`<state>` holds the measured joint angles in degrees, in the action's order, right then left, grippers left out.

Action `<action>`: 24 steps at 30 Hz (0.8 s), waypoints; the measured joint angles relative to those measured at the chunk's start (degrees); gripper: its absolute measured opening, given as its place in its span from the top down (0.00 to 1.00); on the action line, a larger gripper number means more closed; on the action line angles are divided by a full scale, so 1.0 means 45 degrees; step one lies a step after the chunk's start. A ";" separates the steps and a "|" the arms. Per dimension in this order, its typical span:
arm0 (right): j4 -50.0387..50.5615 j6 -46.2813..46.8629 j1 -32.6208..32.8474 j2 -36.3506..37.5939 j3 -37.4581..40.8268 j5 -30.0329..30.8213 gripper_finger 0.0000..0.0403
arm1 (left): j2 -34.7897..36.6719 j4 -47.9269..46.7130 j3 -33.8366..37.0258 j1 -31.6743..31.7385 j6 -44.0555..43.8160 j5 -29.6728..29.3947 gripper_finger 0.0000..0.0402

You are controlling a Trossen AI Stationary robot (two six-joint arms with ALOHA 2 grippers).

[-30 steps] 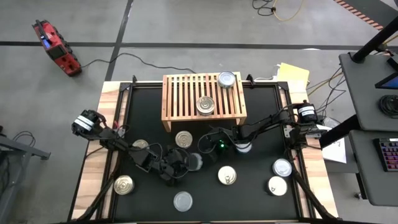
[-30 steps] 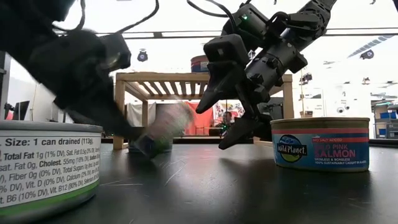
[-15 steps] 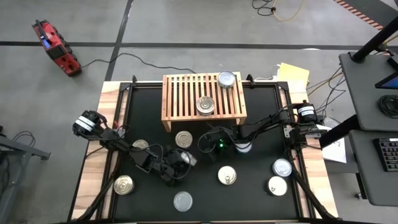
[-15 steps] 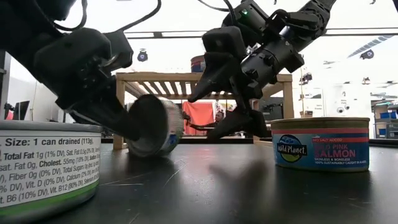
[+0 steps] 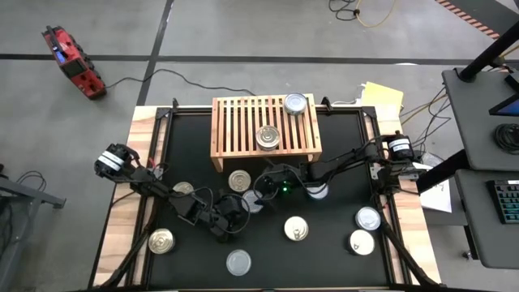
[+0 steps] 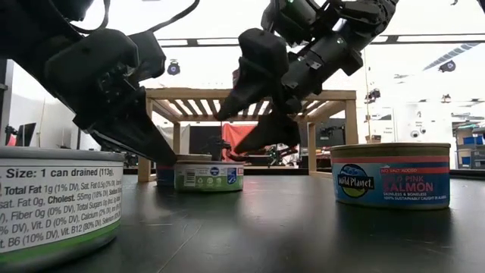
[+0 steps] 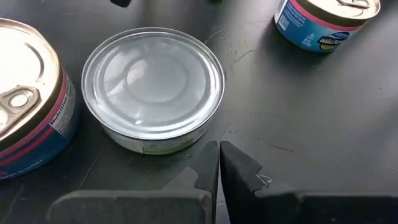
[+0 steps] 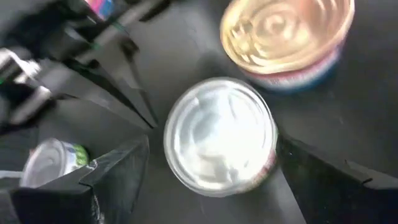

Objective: Stack canned seafood by type on shelf
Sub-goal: Stack the green white tuna can on top of the green white tuna can on the shelf

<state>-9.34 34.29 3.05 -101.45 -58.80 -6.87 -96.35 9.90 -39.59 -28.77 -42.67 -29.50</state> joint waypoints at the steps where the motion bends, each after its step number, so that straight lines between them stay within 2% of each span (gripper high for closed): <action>1: 0.0201 0.0089 -0.0011 0.0003 0.0003 0.0015 0.15 | 0.0038 0.0003 -0.0011 0.0000 -0.0001 0.0000 1.00; 5: 0.0703 0.0160 -0.0010 0.0034 0.0005 -0.0005 0.17 | 0.0183 0.0011 -0.0441 0.0024 0.0353 -0.0262 1.00; 9: 0.0773 0.0344 0.0005 0.0044 0.0007 -0.0224 0.19 | 0.0202 -0.0222 -0.0999 0.0147 0.1755 -0.1011 1.00; 12: 0.0948 0.0367 0.0015 0.0044 0.0007 -0.0305 0.21 | 0.0036 -0.0359 -0.1008 0.0484 0.2167 -0.0935 1.00; 17: 0.0996 0.0377 0.0015 0.0053 0.0012 -0.0476 0.24 | -0.0533 -0.0512 -0.0898 0.0831 0.1069 0.0432 1.00; 24: 0.1077 0.1085 0.0014 0.0032 0.0017 -0.1284 0.23 | -0.0809 -0.0371 -0.0962 0.0252 -0.0730 -0.0015 1.00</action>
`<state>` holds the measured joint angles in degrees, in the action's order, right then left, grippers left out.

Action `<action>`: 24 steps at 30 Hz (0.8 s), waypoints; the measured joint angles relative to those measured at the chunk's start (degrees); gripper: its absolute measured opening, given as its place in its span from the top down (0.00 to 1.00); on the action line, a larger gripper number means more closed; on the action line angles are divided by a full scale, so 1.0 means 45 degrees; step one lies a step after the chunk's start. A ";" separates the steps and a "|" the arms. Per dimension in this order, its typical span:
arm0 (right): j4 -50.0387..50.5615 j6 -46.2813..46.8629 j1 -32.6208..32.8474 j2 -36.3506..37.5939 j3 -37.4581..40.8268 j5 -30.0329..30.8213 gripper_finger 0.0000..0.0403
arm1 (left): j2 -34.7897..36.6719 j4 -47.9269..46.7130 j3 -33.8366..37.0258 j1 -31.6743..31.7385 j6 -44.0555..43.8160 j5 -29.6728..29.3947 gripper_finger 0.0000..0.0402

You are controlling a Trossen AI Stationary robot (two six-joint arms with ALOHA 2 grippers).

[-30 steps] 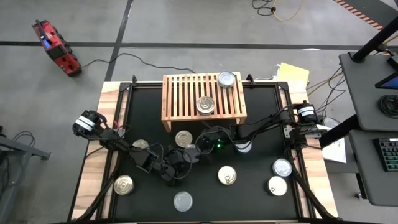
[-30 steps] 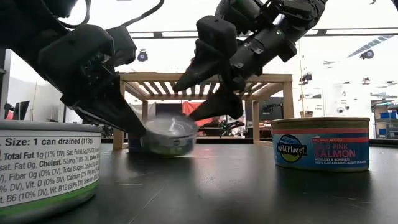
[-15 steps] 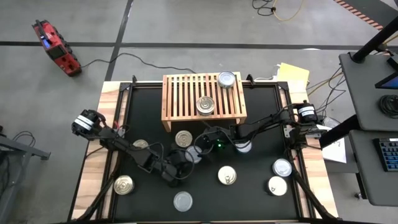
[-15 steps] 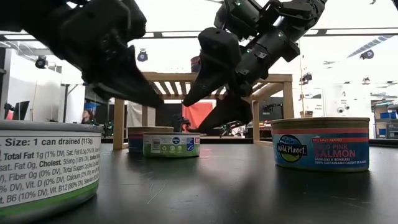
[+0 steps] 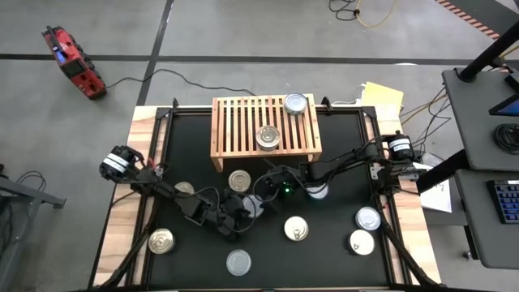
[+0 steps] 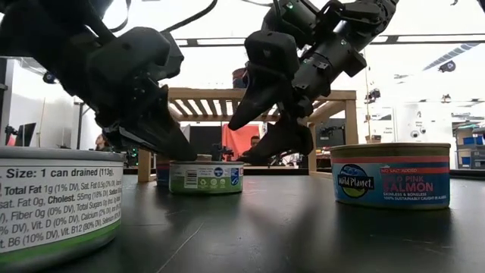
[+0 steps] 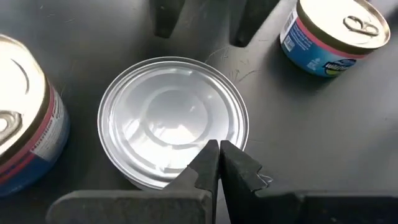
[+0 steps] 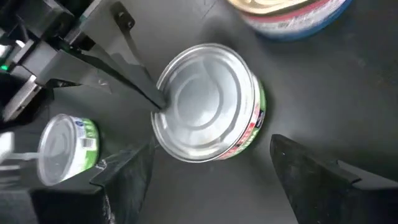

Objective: Stack canned seafood by type on shelf
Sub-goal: Stack the green white tuna can on top of the green white tuna can on the shelf

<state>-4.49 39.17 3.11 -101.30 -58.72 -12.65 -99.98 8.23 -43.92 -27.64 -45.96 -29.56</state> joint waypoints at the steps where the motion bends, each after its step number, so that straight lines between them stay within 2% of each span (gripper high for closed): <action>1: 0.0000 0.0098 -0.0004 -0.0046 0.0000 -0.0113 0.22 | -0.0048 0.0040 0.0005 -0.0063 -0.0106 -0.0091 1.00; 7: -0.0102 0.0495 -0.0004 -0.0275 0.0005 -0.0538 0.17 | -0.0253 0.0272 0.0015 -0.0478 -0.0295 -0.0904 1.00; 24: -0.0059 0.0623 0.0032 -0.0275 0.0005 -0.0675 0.15 | 0.0187 0.0118 -0.0283 -0.0570 0.0435 -0.0873 1.00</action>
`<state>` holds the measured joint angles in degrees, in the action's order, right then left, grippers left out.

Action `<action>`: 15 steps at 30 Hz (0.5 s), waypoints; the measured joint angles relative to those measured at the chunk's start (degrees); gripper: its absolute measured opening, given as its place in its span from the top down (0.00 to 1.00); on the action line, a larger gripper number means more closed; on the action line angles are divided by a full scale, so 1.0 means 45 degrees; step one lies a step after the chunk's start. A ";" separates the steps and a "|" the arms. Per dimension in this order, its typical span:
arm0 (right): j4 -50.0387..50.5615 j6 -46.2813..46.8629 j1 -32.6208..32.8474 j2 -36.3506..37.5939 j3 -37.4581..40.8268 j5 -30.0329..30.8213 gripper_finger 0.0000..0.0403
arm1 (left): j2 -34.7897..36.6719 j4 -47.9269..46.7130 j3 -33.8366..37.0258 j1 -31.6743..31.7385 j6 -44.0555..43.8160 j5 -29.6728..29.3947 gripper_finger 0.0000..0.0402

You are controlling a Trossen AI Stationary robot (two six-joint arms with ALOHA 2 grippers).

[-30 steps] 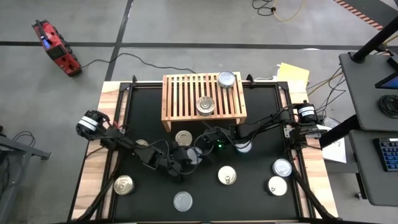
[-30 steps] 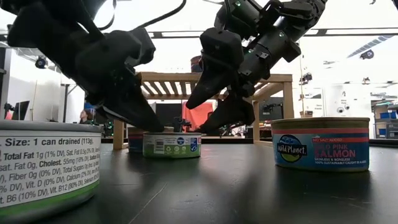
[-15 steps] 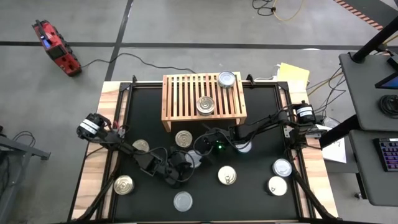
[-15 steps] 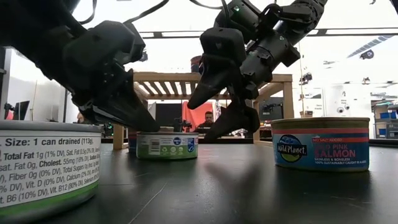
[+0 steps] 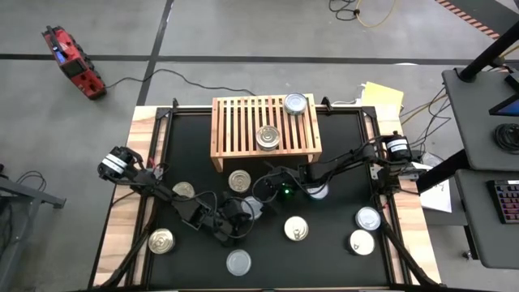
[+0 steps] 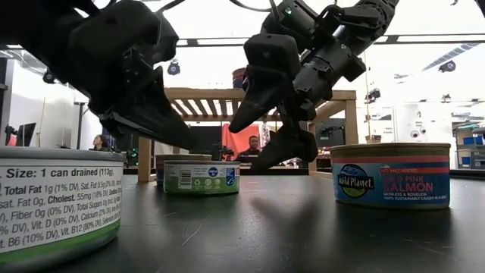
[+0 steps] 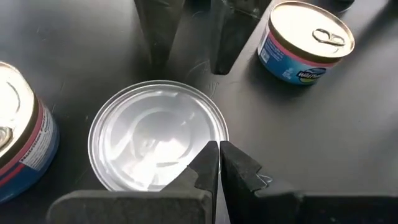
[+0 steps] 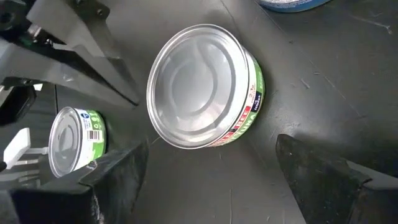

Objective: Stack canned seafood by type on shelf
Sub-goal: Stack the green white tuna can on top of the green white tuna can on the shelf

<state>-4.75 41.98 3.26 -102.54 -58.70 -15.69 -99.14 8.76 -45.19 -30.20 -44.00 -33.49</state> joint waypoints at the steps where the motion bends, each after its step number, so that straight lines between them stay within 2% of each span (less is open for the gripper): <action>1: 0.0000 0.0000 0.0022 0.0000 0.0000 0.0000 0.15 | 0.0007 -0.0029 0.0038 -0.0018 -0.0089 -0.0005 1.00; 15: -0.0015 -0.0089 0.0031 0.0000 0.0000 -0.0004 0.16 | -0.0114 -0.0556 0.0244 -0.0436 -0.1449 -0.0118 1.00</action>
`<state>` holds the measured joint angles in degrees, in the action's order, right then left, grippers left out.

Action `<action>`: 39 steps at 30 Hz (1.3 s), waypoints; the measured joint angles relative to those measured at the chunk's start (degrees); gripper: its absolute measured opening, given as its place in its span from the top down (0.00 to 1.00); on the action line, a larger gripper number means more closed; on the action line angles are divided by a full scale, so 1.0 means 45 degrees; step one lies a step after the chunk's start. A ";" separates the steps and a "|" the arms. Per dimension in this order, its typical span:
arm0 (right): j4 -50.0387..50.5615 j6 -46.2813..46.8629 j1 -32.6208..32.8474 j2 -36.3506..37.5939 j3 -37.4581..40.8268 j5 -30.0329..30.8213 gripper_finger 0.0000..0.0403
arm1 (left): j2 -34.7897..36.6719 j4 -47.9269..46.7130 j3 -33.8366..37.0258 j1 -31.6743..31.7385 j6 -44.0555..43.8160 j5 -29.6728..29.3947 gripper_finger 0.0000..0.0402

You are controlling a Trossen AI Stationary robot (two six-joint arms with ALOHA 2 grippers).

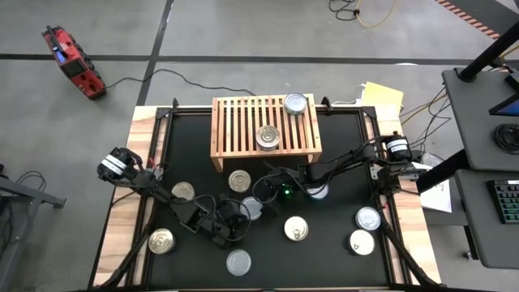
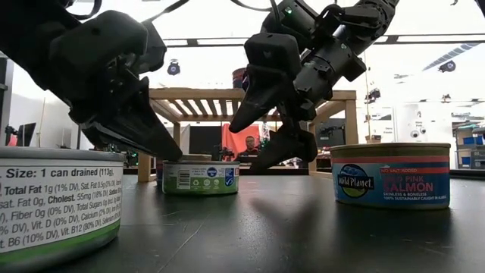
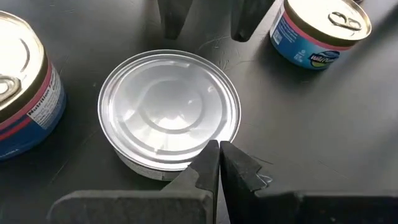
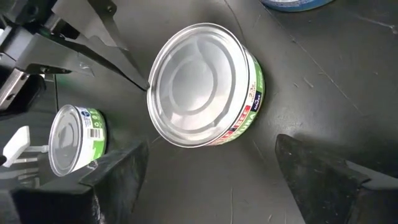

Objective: Stack canned seafood by type on shelf
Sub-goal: Stack the green white tuna can on top of the green white tuna can on the shelf

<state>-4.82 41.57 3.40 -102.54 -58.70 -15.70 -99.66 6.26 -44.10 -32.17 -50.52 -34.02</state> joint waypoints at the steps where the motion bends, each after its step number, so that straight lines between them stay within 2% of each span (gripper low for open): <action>1: -0.0012 0.0025 0.0000 0.0000 0.0000 -0.0004 0.16 | -0.0005 -0.0004 0.0000 -0.0004 0.0000 0.0000 1.00; 16: -0.0509 0.0520 -0.0005 0.0000 0.0000 -0.0512 0.14 | -0.0107 -0.0152 0.0394 -0.0373 -0.0690 0.0248 1.00; 21: -0.1279 0.0622 0.0064 0.0000 0.0000 -0.0538 0.13 | -0.0083 0.0068 0.0360 -0.0373 -0.0680 0.0243 1.00; 39: -0.1754 0.1096 0.0609 0.0000 0.0000 -0.0747 0.17 | -0.0083 0.1322 0.0136 -0.0339 -0.0164 0.0045 1.00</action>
<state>-12.71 46.51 6.14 -102.54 -58.70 -19.07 -100.03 12.21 -43.48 -33.69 -51.26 -33.82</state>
